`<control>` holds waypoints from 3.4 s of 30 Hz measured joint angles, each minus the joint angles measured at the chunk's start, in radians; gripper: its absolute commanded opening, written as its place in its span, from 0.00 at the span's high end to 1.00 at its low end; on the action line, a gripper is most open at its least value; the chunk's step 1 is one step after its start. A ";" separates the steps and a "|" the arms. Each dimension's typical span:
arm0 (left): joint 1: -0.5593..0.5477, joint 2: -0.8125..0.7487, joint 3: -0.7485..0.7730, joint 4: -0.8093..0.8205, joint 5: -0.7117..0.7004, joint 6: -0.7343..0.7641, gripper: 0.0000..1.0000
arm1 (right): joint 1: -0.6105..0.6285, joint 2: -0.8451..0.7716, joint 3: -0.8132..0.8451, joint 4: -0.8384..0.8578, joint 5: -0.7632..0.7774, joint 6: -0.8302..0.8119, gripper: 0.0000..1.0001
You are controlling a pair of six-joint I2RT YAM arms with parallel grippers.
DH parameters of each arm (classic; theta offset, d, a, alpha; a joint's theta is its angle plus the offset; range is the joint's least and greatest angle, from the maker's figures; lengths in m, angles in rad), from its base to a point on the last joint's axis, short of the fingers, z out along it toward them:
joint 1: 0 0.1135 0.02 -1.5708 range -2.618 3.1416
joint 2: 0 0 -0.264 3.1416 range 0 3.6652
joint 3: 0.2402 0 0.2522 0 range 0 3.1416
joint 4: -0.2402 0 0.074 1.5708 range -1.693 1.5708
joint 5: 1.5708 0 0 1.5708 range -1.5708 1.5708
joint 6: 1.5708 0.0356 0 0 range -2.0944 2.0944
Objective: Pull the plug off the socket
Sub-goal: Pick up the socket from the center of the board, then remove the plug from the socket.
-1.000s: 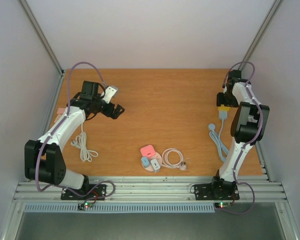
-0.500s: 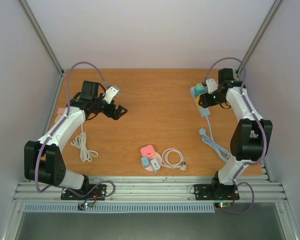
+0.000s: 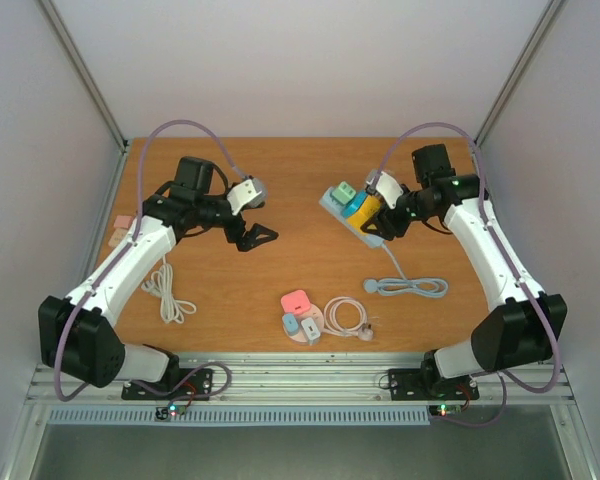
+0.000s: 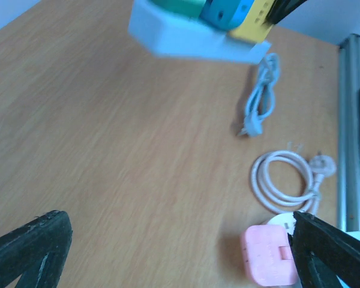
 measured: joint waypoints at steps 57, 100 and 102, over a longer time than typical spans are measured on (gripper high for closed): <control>-0.312 0.219 0.165 -0.177 0.145 0.174 0.66 | 0.254 -0.082 -0.215 -0.102 -0.105 -0.240 0.99; -0.295 0.228 0.164 -0.190 0.155 0.184 0.99 | 0.256 -0.061 -0.221 -0.101 -0.135 -0.233 0.99; -0.301 0.228 0.164 -0.190 0.140 0.179 1.00 | 0.256 -0.056 -0.221 -0.101 -0.134 -0.233 0.99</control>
